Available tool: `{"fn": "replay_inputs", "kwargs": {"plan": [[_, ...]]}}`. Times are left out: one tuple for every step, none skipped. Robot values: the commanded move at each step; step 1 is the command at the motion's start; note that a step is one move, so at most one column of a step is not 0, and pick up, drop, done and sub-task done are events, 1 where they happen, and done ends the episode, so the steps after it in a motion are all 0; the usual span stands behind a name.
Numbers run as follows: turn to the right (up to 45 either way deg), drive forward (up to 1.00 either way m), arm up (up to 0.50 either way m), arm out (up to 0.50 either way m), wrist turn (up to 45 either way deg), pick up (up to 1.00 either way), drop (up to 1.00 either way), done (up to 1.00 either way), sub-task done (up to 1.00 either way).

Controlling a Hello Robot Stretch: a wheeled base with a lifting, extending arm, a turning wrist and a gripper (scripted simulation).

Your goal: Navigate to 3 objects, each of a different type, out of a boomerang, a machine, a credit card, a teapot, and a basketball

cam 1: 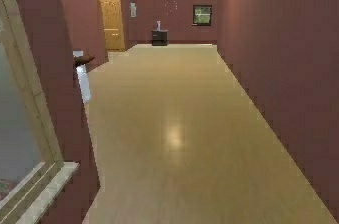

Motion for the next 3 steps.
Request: {"fn": "replay_inputs", "kwargs": {"plan": [[6.0,0.00,0.00,0.00,0.0,0.00,0.00,0.00,0.00],[0.0,0.45,0.00,0.00,0.0,0.00,0.00,0.00,0.00],[-9.0,0.00,0.00,0.00,0.0,0.00,0.00,0.00,0.00]]}}
